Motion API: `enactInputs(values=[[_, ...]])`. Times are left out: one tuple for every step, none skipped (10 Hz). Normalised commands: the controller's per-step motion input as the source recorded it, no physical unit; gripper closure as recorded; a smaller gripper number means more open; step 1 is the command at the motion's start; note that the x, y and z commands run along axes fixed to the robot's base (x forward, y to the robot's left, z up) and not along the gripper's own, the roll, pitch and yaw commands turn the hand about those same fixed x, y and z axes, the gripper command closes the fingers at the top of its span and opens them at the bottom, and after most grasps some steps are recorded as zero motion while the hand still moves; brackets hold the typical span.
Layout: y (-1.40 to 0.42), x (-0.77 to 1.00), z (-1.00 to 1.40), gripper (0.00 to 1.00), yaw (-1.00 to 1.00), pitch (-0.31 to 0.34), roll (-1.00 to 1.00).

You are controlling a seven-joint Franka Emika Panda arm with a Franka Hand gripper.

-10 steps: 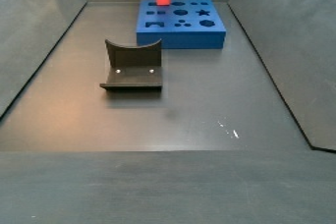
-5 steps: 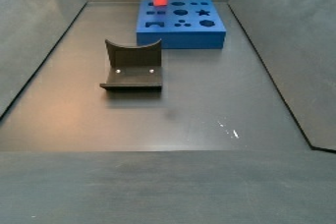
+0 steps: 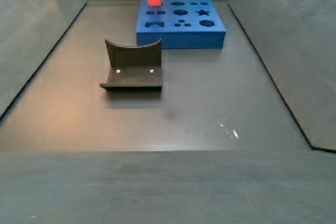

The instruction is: Insert the rectangle object.

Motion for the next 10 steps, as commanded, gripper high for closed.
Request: enactInputs(values=[[0.00,0.03,-0.28,1.00,0.00,-0.073,0.04],[0.00,0.00,-0.05,1.00,0.00,-0.046,0.00],[0.00,0.00,-0.18,1.00,0.00,-0.101,0.00],[0.00,0.00,-0.35,1.00,0.01,-0.116,0.14],[0.00,0.00,-0.39,1.00,0.03,-0.116,0.14],[0.00,0.00,-0.42,1.00,0.03,-0.109,0.15],[0.00,0.00,-0.40,1.00,0.03,-0.114,0.14],[0.00,0.00,-0.27,1.00,0.00,-0.091,0.02],[0.05,0.00,-0.02,1.00,0.00,-0.013,-0.05],[0.00,0.00,0.00,1.00,0.00,0.000,0.00]])
